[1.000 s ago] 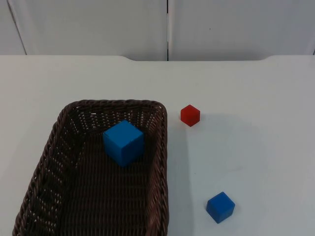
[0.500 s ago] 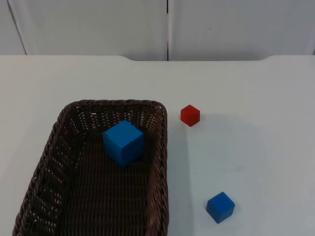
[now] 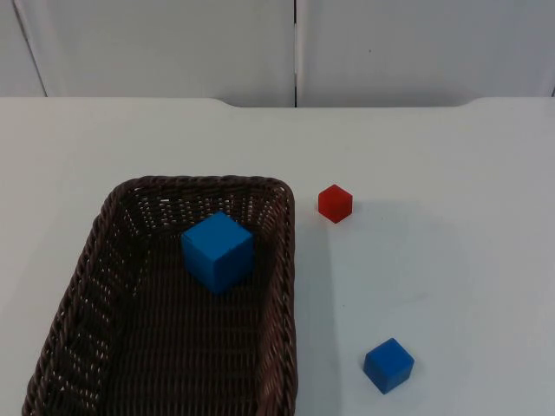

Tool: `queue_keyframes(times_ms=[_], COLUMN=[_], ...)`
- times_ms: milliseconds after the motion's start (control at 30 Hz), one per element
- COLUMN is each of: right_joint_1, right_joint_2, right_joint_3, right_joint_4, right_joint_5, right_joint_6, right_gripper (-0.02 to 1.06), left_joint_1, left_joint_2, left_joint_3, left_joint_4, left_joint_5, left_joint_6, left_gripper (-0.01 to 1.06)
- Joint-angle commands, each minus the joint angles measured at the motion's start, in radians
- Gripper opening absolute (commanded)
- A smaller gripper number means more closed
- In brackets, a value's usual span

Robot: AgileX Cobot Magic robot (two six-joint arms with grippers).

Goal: Pick up the basket with the left hand and place the largest block into the basket with the right hand.

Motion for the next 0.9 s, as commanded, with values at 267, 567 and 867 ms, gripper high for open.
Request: queue_keyframes(times_ms=[267,567,867], right_joint_1=[-0.003,-0.003,-0.003], right_joint_2=[-0.003,-0.003,-0.003], right_joint_3=[0.005,0.005,0.005], right_joint_4=[-0.001,-0.001,-0.001], right_joint_5=[-0.014,-0.014,-0.014], right_joint_6=[0.0,0.002,0.002], right_gripper=[1.05,1.05,1.05], left_joint_1=[-0.001,-0.001,0.051], left_joint_2=[-0.004,-0.004,-0.004], left_joint_3=[0.005,0.005,0.005], left_joint_4=[-0.003,-0.003,-0.001], left_joint_5=[-0.012,-0.012,-0.012], left_joint_6=[0.002,0.002,0.002], left_gripper=[1.05,1.05,1.05])
